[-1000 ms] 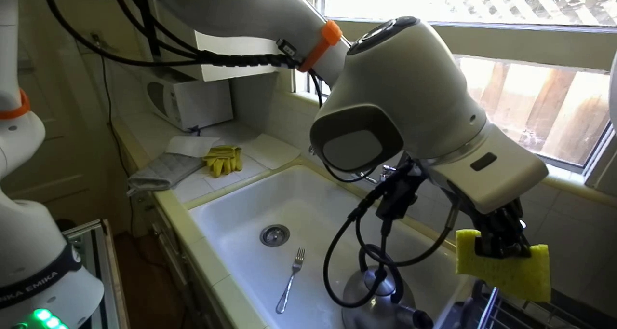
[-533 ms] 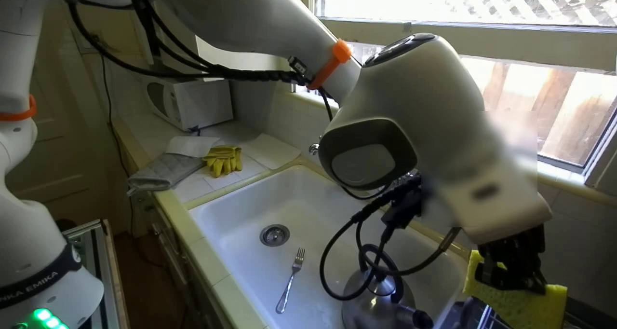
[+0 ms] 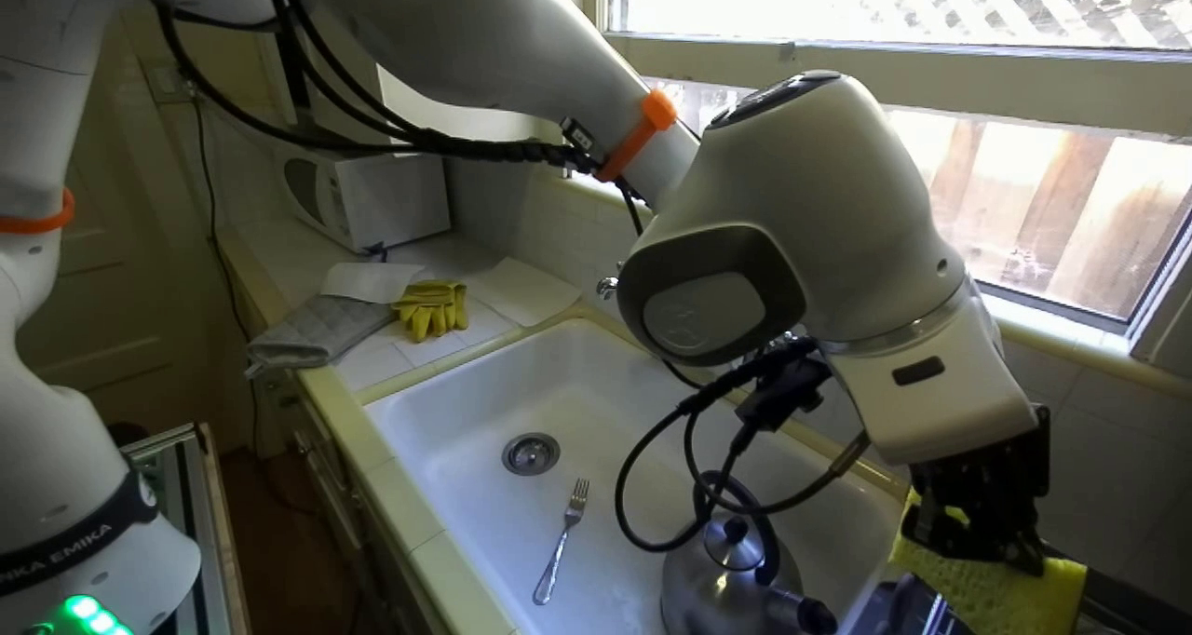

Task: Pick up the sponge in the sink and place it on the drying rack

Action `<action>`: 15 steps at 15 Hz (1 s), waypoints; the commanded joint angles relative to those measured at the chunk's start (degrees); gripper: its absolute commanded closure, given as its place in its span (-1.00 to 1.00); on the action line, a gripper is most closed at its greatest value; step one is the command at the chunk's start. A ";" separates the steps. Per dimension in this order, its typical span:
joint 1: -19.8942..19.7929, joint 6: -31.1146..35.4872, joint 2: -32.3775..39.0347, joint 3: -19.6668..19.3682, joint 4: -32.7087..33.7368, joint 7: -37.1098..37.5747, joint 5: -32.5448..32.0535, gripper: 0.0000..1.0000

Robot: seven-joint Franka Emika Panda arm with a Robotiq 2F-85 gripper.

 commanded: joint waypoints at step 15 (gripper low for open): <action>13.29 -4.76 7.83 -13.75 0.02 41.77 -3.07 0.98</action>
